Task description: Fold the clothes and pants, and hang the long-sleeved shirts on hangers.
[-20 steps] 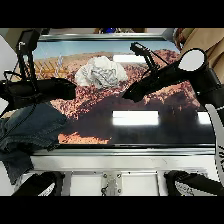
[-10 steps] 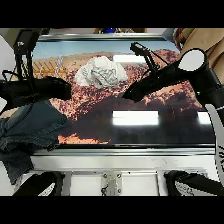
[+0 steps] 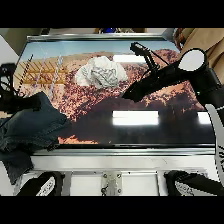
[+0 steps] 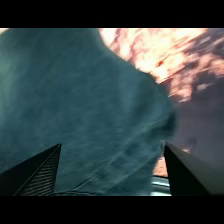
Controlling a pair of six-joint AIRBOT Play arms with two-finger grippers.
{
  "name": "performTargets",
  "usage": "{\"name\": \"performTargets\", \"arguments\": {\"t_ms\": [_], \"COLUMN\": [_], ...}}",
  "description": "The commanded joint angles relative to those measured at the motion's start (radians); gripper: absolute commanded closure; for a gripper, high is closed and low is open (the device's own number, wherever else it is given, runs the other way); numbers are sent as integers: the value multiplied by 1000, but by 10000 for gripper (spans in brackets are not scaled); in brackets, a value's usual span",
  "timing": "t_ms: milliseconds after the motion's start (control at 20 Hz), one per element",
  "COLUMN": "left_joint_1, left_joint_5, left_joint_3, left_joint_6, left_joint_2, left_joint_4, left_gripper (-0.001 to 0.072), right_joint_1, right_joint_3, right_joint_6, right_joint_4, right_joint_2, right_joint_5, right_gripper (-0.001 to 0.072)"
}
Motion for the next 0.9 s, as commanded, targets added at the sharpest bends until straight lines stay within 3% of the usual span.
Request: {"name": "performTargets", "arguments": {"t_ms": [0,350,400,500,550,700,850], "left_joint_1": [203,276,276,276,276,241,98], "left_joint_5": [117,182,182,177,176,152,-15], "left_joint_3": [-158,-192,-192,-192,-192,-180,-96], "left_joint_6": [1,1,1,2,6,13,12], "left_joint_2": [-105,-277,-280,-267,-248,-101,88], "left_joint_4": [23,20,21,21,15,10,-21], "left_gripper": [-3,-1,61,623,687,687,687], "right_joint_1": [1,1,1,1,1,1,1], "right_joint_3": [0,0,0,0,0,0,0], "right_joint_6": [0,0,0,0,0,1,7], "right_joint_4": [0,0,0,0,0,1,85], "right_joint_2": [0,0,0,0,0,-1,-2], "right_joint_5": [0,0,0,0,0,0,0], "right_gripper": [677,676,676,677,677,676,676]}}
